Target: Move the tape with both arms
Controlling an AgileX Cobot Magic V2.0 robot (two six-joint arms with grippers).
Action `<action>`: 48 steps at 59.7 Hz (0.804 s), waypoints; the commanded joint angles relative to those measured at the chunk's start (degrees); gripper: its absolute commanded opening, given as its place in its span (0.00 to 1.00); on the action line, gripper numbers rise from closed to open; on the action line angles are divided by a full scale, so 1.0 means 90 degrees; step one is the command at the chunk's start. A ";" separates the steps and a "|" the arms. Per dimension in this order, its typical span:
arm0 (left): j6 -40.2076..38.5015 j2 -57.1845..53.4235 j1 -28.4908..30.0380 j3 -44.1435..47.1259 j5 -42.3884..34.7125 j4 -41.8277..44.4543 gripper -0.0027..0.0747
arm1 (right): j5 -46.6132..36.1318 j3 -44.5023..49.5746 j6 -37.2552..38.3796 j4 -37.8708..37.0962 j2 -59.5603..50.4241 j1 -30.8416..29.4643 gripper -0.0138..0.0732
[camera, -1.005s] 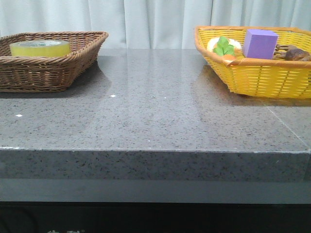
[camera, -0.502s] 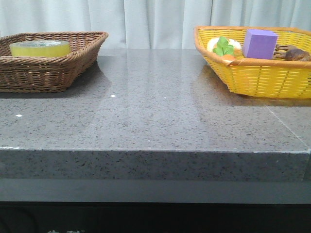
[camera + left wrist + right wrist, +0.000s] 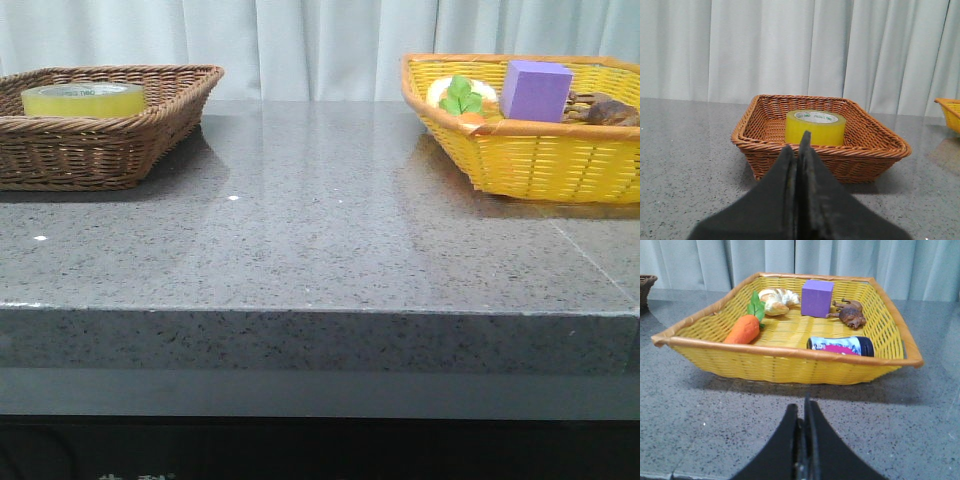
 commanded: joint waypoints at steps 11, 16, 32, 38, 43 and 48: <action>-0.0056 -0.0111 -0.0011 0.0051 -0.0524 0.0005 0.01 | -0.1013 0.0264 -0.0064 0.0003 -0.0160 -0.0036 0.08; -0.0056 -0.0111 -0.0011 0.0051 -0.0524 0.0005 0.01 | -0.1026 0.0264 -0.0064 0.0008 -0.0160 -0.0044 0.08; -0.0056 -0.0111 -0.0011 0.0051 -0.0524 0.0005 0.01 | -0.1026 0.0264 -0.0064 0.0008 -0.0152 -0.0042 0.08; -0.0056 -0.0111 -0.0011 0.0051 -0.0524 0.0005 0.01 | -0.1026 0.0264 -0.0064 0.0008 -0.0152 -0.0042 0.08; -0.0056 -0.0111 -0.0011 0.0051 -0.0524 0.0005 0.01 | -0.1026 0.0264 -0.0064 0.0008 -0.0152 -0.0042 0.08; -0.0056 -0.0111 -0.0011 0.0051 -0.0524 0.0005 0.01 | -0.1057 0.0264 -0.0064 0.0002 -0.0158 -0.0042 0.08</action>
